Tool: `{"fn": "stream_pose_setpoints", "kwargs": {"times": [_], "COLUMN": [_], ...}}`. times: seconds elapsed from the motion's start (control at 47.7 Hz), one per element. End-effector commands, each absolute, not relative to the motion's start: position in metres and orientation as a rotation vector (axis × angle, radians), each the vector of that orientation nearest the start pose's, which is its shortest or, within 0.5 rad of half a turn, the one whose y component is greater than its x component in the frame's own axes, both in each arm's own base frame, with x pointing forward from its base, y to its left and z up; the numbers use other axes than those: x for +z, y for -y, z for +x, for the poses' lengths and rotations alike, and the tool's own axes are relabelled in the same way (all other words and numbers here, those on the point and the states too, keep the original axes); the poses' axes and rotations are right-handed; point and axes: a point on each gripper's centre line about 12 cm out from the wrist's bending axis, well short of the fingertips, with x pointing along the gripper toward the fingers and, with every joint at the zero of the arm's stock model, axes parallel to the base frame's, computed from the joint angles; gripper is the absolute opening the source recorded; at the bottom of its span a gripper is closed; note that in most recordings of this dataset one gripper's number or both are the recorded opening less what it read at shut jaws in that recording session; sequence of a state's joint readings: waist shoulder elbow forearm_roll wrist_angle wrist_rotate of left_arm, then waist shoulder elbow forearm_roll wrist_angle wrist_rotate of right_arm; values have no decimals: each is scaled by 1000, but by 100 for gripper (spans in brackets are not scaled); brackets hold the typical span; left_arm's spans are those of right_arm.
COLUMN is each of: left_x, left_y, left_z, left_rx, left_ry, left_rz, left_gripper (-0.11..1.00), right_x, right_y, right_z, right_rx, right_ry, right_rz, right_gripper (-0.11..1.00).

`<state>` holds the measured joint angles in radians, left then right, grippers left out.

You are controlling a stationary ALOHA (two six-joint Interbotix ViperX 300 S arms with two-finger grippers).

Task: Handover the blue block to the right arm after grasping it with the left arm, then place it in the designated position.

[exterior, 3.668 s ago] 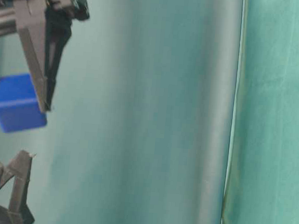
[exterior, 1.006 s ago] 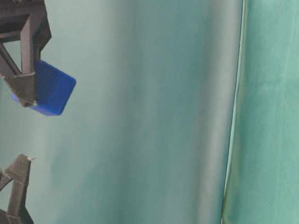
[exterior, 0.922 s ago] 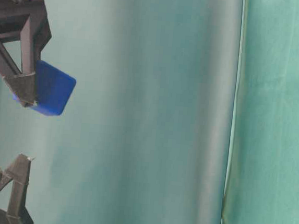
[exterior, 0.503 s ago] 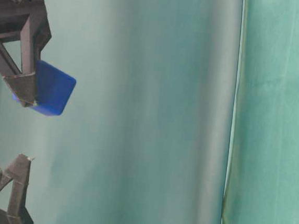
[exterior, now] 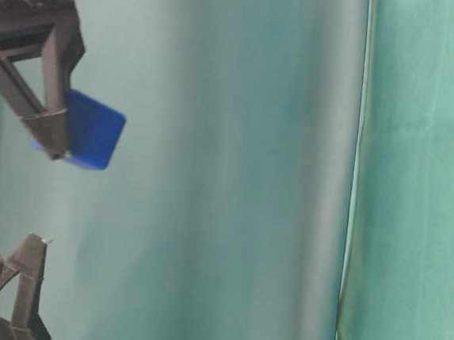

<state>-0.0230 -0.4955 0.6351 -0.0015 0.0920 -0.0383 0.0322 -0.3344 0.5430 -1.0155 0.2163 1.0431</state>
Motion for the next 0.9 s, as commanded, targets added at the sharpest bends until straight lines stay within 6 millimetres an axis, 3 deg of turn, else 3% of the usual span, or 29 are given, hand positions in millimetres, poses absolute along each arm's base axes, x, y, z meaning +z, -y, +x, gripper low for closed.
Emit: {"fn": "stream_pose_setpoints", "kwargs": {"times": [0.0,0.587,0.88], "left_x": [360,359,359], "left_y": [7,7,7], "left_z": [322,323,326], "left_rx": [-17,-17,-17], "left_ry": [-204,-207,-212], "left_rz": [-39,-39,-39], "left_gripper": [100,100,100], "right_x": [340,287,283], "right_y": [8,6,6], "right_z": [357,339,338], "right_rx": [-175,-267,-270], "right_ry": [-312,-515,-529], "right_rz": [22,168,180], "right_gripper": [59,59,59]}}
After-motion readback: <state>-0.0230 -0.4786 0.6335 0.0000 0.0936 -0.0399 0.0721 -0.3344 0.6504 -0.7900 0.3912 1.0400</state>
